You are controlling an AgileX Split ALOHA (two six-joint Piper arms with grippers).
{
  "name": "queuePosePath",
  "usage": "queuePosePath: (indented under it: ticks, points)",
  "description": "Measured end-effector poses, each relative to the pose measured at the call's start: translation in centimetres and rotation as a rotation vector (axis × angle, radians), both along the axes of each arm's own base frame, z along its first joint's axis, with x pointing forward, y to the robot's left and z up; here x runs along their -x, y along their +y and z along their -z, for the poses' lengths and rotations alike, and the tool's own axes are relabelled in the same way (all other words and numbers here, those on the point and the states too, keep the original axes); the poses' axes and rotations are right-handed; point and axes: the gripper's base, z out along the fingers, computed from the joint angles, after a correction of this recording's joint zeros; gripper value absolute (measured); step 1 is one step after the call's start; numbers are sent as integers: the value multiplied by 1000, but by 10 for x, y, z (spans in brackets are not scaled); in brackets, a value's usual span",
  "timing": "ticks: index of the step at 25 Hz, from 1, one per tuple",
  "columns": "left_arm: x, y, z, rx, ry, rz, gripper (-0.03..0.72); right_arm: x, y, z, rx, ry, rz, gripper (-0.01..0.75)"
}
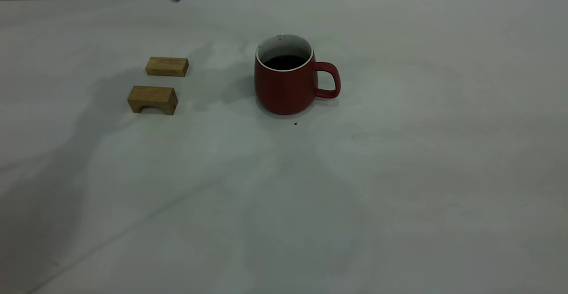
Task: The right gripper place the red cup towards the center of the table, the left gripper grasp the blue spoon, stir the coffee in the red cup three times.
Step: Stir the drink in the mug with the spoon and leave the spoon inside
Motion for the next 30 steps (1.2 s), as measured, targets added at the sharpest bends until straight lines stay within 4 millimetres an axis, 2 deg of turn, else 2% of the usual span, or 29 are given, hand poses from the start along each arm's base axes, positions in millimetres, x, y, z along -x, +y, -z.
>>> queuePosePath:
  ticks: [4, 9, 18, 22, 27, 30]
  points:
    - [-1, -10, -13, 168, 47, -38, 138, 0, 0, 0, 0, 0, 0, 510]
    - [-1, -13, -21, 263, 164, -90, 138, 0, 0, 0, 0, 0, 0, 510]
    - [-2, -15, -22, 311, 606, -276, 138, 0, 0, 0, 0, 0, 0, 510]
    - [1, -33, -19, 297, 738, -353, 138, 0, 0, 0, 0, 0, 0, 510]
    - [10, -68, -18, 284, 864, -405, 138, 0, 0, 0, 0, 0, 0, 510]
    - [11, -75, -9, 296, 942, -436, 138, 0, 0, 0, 0, 0, 0, 510]
